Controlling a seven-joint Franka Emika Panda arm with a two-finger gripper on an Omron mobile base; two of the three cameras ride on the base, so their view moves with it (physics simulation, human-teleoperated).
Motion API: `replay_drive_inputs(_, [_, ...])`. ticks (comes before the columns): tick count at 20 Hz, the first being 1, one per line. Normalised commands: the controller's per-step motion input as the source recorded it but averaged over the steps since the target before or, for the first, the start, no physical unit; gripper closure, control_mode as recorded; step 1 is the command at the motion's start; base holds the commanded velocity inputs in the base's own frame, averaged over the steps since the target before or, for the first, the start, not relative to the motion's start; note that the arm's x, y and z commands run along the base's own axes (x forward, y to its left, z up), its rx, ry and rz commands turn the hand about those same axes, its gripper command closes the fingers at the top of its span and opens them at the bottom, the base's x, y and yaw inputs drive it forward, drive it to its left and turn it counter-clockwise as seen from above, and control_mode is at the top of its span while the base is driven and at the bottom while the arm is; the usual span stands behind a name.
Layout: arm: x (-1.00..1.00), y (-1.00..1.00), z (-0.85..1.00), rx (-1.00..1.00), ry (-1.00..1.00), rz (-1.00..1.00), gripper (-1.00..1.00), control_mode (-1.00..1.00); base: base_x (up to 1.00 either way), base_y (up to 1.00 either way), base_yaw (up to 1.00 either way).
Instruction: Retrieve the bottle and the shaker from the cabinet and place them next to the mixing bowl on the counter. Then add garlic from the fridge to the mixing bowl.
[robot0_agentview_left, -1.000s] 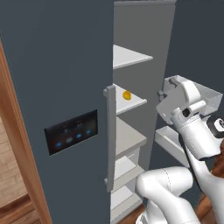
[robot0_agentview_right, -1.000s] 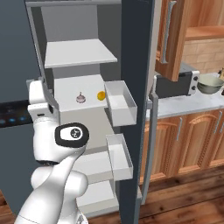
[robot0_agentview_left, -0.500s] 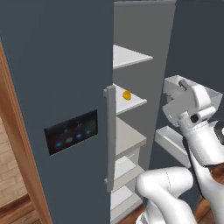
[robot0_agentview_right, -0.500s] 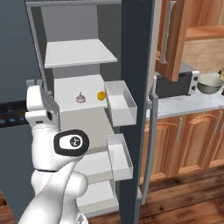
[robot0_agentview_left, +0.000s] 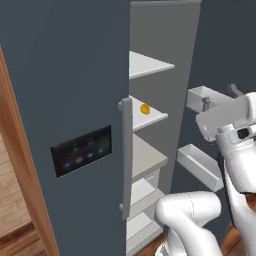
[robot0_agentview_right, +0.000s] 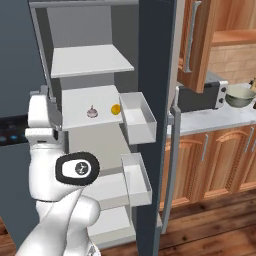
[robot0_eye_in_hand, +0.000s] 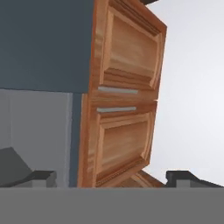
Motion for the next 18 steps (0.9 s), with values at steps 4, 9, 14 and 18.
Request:
replay_drive_inputs(4, [-0.62, 0.0, 0.51, 0.01, 0.53, 0.01, -1.0, -1.0, 0.0, 0.0, 0.0])
replay_drive_inputs(9, [-0.53, -0.01, 0.3, 0.0, 0.72, 0.03, -1.0, -1.0, 0.0, 0.0, 0.0])
replay_drive_inputs(14, [-0.54, -0.09, 0.1, 0.05, 0.24, 0.02, -1.0, -1.0, 0.0, 0.0, 0.0])
replay_drive_inputs(18, [-0.02, 0.02, 0.0, 0.0, 0.03, 0.0, -1.0, -1.0, 0.0, 0.0, 0.0])
